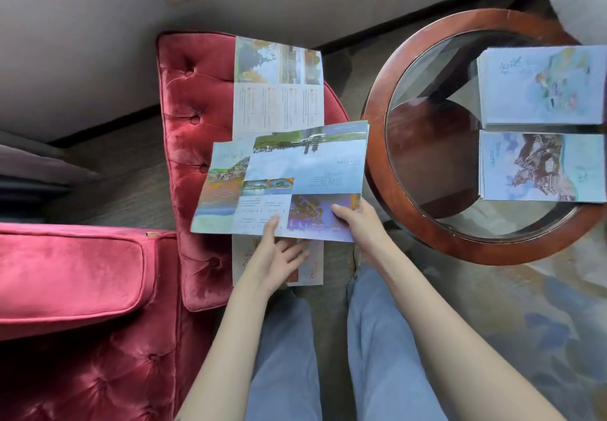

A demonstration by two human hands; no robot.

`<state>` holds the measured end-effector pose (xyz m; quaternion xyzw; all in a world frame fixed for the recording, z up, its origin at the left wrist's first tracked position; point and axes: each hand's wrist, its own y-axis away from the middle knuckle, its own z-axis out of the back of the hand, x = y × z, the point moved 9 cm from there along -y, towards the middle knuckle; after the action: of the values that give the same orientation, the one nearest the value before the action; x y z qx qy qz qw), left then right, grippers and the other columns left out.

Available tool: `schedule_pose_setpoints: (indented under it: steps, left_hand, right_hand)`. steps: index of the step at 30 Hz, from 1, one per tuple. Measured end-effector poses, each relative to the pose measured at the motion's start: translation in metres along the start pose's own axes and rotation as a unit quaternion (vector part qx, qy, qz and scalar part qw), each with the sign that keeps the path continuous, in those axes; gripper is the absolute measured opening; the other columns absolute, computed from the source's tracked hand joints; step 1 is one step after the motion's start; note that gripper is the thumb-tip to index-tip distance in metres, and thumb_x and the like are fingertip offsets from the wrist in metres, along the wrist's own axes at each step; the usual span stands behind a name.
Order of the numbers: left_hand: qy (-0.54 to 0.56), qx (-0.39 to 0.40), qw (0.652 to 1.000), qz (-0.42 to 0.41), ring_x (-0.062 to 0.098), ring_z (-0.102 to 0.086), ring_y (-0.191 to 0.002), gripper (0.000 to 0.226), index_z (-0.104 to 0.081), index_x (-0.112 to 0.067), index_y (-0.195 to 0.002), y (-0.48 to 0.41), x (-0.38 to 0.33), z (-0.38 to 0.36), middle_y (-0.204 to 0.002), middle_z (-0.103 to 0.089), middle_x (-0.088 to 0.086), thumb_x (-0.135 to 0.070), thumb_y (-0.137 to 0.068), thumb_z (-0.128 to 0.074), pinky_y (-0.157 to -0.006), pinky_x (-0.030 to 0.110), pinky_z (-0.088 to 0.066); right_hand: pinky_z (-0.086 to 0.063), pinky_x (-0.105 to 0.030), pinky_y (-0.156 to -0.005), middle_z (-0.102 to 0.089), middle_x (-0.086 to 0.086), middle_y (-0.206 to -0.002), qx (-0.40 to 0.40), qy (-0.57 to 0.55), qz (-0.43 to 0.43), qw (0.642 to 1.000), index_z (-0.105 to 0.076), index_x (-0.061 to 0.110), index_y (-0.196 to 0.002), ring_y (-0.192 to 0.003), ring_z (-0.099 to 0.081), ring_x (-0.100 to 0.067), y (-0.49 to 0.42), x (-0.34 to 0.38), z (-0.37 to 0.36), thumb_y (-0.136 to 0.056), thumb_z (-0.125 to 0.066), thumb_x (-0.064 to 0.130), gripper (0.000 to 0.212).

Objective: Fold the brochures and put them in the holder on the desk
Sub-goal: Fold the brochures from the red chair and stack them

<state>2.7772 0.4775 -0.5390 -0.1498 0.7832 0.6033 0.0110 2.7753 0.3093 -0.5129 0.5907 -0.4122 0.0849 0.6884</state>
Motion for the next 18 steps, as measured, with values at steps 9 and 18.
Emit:
schedule_pose_setpoints:
  steps: [9, 18]
  left_hand:
    - [0.207, -0.109, 0.965, -0.118, 0.025, -0.06, -0.103, 0.021, -0.055, -0.002, -0.105, -0.009, -0.054, 0.062, -0.102, -0.064, 0.009, -0.011, -0.098, -0.038, -0.062, 0.029, -0.056]
    - [0.127, 0.007, 0.98, -0.15, 0.009, -0.062, -0.061, 0.036, -0.07, -0.011, -0.078, 0.013, -0.074, 0.023, -0.07, -0.069, 0.002, -0.012, -0.096, -0.038, -0.061, 0.022, -0.051]
  right_hand:
    - [-0.047, -0.008, -0.058, -0.066, 0.009, -0.082, 0.016, 0.028, 0.026, 0.999, -0.059, 0.016, -0.096, -0.062, -0.064, 0.006, 0.001, 0.007, 0.027, -0.088, -0.051, -0.005, 0.024]
    - [-0.047, -0.007, -0.063, -0.065, 0.011, -0.089, -0.012, 0.048, 0.024, 0.998, -0.058, 0.018, -0.099, -0.071, -0.062, 0.007, 0.005, -0.01, 0.022, -0.09, -0.053, 0.0, 0.021]
